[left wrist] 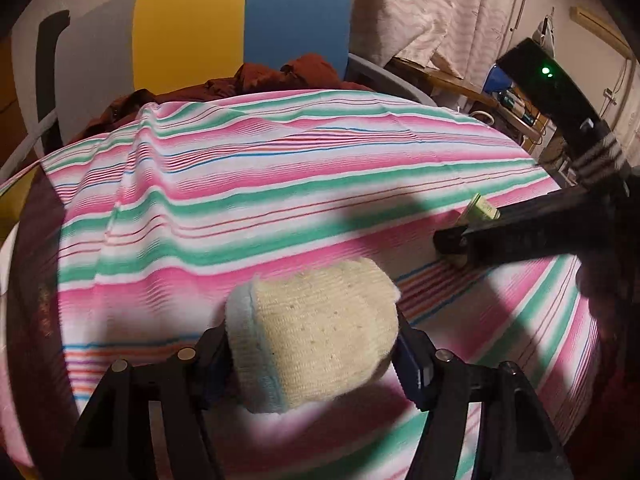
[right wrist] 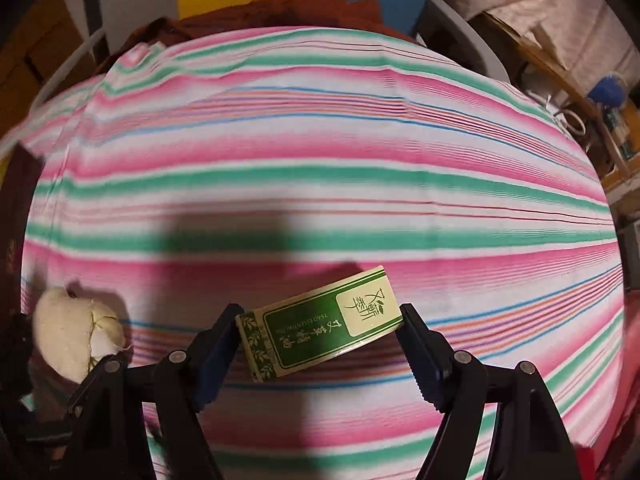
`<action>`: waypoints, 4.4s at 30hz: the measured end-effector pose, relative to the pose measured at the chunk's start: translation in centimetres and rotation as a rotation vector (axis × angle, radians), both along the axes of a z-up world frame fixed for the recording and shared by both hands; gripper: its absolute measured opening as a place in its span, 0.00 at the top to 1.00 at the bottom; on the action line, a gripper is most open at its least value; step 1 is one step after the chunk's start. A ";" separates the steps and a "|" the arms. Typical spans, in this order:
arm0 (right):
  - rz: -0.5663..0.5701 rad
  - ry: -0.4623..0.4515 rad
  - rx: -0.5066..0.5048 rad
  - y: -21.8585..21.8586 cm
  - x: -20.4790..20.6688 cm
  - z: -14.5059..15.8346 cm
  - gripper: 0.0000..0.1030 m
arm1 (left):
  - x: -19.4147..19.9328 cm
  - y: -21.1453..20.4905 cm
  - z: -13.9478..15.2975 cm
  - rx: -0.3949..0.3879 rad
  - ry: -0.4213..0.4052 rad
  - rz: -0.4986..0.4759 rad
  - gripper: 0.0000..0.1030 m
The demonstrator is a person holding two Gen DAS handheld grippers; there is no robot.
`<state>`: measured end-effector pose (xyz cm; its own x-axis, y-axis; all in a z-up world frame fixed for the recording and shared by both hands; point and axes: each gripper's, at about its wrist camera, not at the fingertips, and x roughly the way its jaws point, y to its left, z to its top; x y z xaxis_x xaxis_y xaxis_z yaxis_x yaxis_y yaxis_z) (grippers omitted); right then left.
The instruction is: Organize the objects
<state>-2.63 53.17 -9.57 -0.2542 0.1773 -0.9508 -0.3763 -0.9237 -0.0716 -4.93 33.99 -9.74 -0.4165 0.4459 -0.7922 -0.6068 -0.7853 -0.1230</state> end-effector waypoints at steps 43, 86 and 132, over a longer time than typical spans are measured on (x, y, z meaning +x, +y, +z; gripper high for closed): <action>0.122 0.053 0.120 -8.1 -0.2 -0.2 0.24 | 4.7 -22.0 13.0 -0.026 0.319 0.330 0.34; 0.588 0.401 -0.130 -32.3 -0.9 7.4 0.22 | -1.2 -31.3 8.8 0.114 0.107 0.494 0.34; 0.487 0.474 -0.058 -33.3 0.6 7.1 0.01 | 1.3 -31.2 9.3 0.024 0.229 0.555 0.25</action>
